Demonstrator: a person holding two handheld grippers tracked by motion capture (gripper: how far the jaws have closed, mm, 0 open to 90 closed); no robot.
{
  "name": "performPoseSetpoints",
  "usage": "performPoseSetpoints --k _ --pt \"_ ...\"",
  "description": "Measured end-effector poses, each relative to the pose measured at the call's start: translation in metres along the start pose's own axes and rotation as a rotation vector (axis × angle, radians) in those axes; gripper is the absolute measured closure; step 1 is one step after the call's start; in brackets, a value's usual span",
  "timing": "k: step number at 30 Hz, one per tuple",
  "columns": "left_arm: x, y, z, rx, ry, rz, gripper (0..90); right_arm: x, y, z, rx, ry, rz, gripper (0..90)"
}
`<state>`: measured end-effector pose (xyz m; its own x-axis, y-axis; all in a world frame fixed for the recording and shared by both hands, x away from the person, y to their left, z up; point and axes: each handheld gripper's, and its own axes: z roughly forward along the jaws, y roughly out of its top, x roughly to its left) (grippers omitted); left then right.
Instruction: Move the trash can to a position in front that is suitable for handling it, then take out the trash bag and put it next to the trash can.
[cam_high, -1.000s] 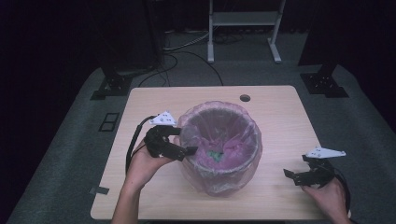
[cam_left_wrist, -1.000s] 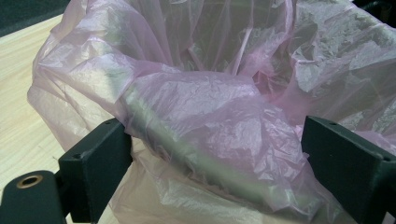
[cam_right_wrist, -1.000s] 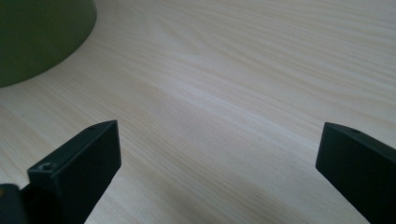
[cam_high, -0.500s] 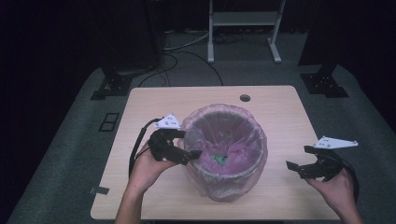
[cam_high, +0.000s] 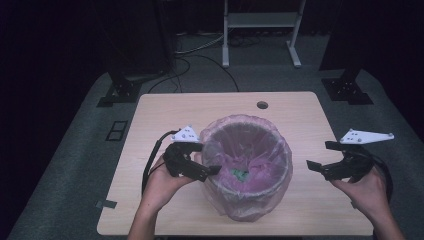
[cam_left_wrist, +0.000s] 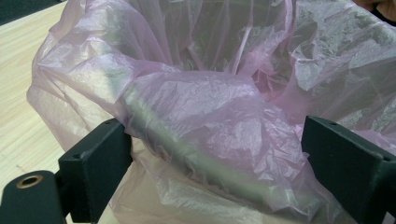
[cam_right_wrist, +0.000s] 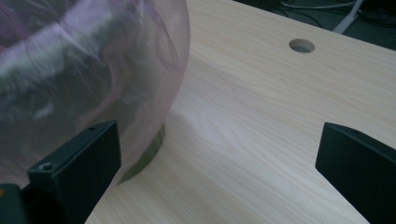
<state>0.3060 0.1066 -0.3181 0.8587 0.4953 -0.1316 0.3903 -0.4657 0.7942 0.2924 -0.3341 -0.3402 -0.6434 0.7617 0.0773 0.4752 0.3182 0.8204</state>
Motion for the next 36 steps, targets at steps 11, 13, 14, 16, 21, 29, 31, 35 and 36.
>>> performPoseSetpoints --k 11,13,14,16,21,29,31,35,36 --pt "-0.011 0.003 0.007 -0.001 -0.010 0.012 8.5 0.011 0.030 -0.003 -0.018 0.061 -0.028 0.0" --pt "-0.013 0.003 0.009 0.000 -0.012 0.012 8.6 0.014 0.035 -0.005 -0.030 0.069 -0.035 0.0" --pt "-0.013 0.004 0.009 0.002 -0.012 0.015 8.6 0.014 0.035 -0.005 -0.030 0.069 -0.035 0.0" --pt "-0.015 0.005 0.011 0.003 -0.016 0.015 8.5 0.015 0.038 -0.006 -0.035 0.076 -0.037 0.0" --pt "-0.017 0.006 0.015 0.007 -0.021 0.014 8.5 0.018 0.041 -0.006 -0.035 0.088 -0.042 0.0" --pt "-0.022 0.008 0.022 0.009 -0.033 0.019 8.6 0.023 0.047 -0.008 -0.051 0.102 -0.054 0.0" --pt "-0.022 0.009 0.024 0.011 -0.039 0.025 8.5 0.024 0.048 -0.008 -0.053 0.106 -0.056 0.0" --pt "-0.023 0.010 0.026 0.004 -0.047 0.034 8.6 0.026 0.050 -0.004 -0.046 0.117 -0.058 0.0" --pt "-0.022 0.009 0.026 -0.003 -0.048 0.034 8.6 0.026 0.049 -0.002 -0.044 0.117 -0.059 0.0"
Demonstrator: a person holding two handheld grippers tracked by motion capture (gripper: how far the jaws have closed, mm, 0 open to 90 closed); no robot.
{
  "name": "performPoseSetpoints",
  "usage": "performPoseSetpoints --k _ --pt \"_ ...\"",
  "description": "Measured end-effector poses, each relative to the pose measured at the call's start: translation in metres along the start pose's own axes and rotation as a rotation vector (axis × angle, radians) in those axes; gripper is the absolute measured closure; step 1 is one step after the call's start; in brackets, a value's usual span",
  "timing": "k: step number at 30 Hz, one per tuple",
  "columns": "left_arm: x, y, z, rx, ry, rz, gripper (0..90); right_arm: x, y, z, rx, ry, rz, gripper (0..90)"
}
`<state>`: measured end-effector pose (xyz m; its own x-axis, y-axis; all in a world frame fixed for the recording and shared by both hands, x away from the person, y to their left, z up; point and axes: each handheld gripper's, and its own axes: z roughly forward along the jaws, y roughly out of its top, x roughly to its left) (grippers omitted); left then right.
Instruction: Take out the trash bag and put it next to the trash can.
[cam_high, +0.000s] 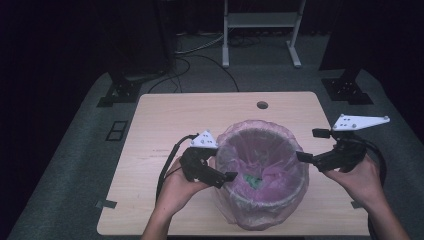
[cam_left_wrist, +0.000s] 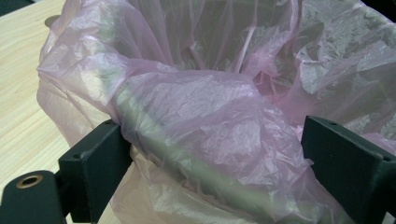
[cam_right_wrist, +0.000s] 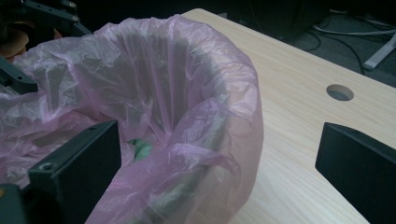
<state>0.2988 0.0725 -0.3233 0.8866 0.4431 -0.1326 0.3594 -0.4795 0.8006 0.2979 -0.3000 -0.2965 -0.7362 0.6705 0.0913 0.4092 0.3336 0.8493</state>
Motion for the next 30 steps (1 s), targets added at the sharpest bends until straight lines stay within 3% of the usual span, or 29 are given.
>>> performPoseSetpoints --k 7,14,21,22,26,30 --pt "0.002 -0.003 -0.008 -0.020 -0.006 -0.012 11.8 0.000 -0.003 0.004 0.010 0.010 0.005 0.1" --pt "0.005 -0.004 -0.017 -0.027 -0.004 -0.021 23.2 -0.001 -0.005 0.007 0.018 0.009 0.013 0.1" --pt "0.007 -0.007 -0.018 -0.021 0.005 -0.039 21.0 0.000 -0.004 0.008 0.021 0.007 0.005 0.1" --pt "0.007 -0.007 -0.019 -0.035 0.019 -0.037 17.5 0.000 -0.004 0.008 0.023 0.006 0.005 0.1" --pt "0.007 -0.005 -0.028 -0.076 0.031 -0.034 18.0 0.001 -0.003 0.008 0.023 0.005 0.004 0.1" --pt "0.005 -0.005 -0.038 -0.117 0.022 0.002 32.3 0.001 -0.003 0.008 0.023 0.005 0.003 0.1"
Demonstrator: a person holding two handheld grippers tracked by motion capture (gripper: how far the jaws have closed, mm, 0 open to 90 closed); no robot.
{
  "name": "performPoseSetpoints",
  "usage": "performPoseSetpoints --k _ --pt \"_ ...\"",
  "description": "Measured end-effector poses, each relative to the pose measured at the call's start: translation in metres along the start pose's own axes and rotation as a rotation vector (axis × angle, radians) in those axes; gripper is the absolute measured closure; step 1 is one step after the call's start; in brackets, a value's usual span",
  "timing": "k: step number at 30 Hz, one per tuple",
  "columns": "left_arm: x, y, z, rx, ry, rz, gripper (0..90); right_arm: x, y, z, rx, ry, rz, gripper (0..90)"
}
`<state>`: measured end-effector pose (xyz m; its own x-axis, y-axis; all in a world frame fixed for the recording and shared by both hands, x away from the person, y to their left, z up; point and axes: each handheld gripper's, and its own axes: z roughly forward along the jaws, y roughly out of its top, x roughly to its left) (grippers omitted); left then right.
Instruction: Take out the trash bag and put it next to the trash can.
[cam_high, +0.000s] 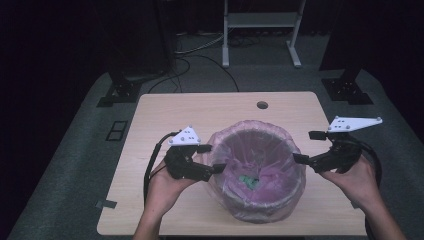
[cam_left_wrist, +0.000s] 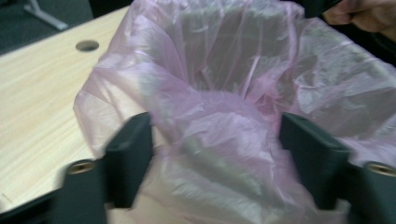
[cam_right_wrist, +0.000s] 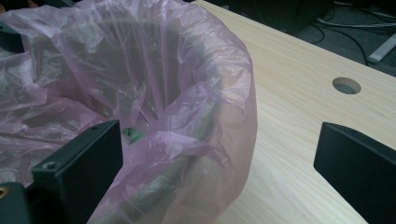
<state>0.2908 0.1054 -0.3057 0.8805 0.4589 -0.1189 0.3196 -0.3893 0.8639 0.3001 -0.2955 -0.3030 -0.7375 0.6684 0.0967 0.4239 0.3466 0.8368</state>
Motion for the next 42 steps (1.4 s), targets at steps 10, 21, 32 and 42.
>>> performPoseSetpoints --k 10,21,32,42 --pt "-0.002 0.006 -0.003 -0.050 -0.044 0.089 73.7 0.000 0.001 0.002 0.006 -0.001 -0.003 0.1" --pt "-0.012 0.030 0.011 -0.033 -0.117 0.145 87.9 0.002 0.005 0.003 0.002 0.002 -0.012 0.1" --pt "-0.021 0.059 0.037 -0.048 -0.193 0.168 88.0 0.003 0.007 0.004 0.001 0.008 -0.016 0.1" --pt "-0.032 0.085 0.068 -0.033 -0.246 0.193 87.9 0.003 0.007 0.003 0.000 0.007 -0.016 0.1"
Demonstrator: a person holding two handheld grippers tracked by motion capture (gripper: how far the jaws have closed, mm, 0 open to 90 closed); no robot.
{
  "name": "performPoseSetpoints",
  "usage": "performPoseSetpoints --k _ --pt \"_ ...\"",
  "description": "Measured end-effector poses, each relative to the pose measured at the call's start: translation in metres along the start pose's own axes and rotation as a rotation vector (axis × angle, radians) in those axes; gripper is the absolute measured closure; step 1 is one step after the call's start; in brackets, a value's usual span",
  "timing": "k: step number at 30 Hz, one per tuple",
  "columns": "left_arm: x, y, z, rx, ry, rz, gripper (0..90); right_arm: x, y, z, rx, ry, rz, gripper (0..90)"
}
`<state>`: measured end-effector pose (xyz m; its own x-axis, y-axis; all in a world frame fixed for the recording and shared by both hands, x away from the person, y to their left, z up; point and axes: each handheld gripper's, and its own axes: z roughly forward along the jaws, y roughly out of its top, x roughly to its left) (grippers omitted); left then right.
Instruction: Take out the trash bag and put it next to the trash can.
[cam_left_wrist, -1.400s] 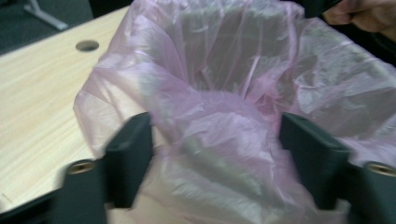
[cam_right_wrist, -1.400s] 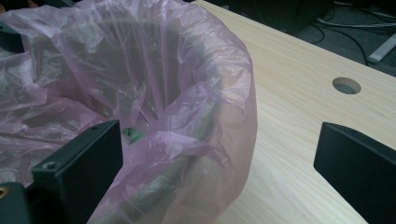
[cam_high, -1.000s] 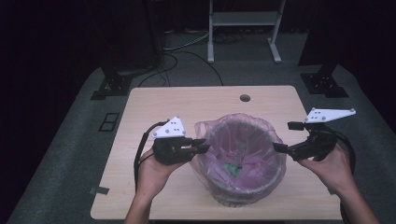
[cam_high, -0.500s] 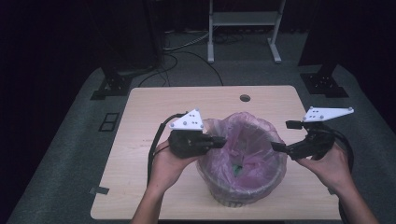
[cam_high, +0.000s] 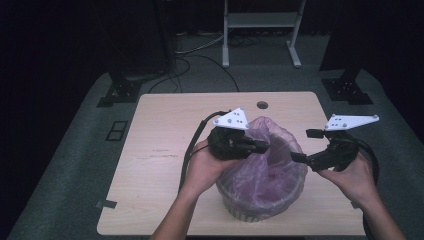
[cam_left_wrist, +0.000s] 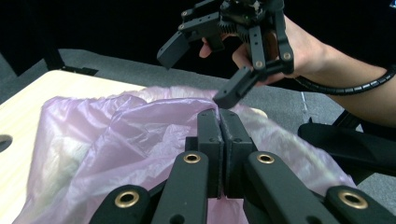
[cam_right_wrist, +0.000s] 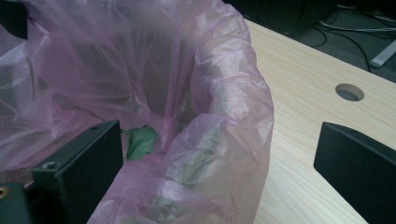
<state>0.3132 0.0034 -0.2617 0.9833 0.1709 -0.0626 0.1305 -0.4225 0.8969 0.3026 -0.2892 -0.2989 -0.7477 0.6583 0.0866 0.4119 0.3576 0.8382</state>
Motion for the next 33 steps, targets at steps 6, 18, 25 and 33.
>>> performPoseSetpoints --k 6,18,25,33 --pt "-0.001 0.014 0.023 0.024 -0.035 0.008 87.9 -0.001 -0.001 -0.002 -0.003 -0.003 0.004 0.1" --pt "0.000 0.006 -0.001 -0.005 0.053 -0.008 46.8 -0.002 -0.001 -0.007 -0.014 -0.006 0.003 0.1" --pt "-0.008 -0.005 -0.044 -0.039 0.118 0.003 31.6 0.000 0.000 -0.005 -0.011 -0.005 0.000 0.1" --pt "-0.013 -0.038 -0.089 -0.005 0.214 -0.009 29.6 0.001 0.000 -0.003 -0.007 -0.004 0.001 0.1"
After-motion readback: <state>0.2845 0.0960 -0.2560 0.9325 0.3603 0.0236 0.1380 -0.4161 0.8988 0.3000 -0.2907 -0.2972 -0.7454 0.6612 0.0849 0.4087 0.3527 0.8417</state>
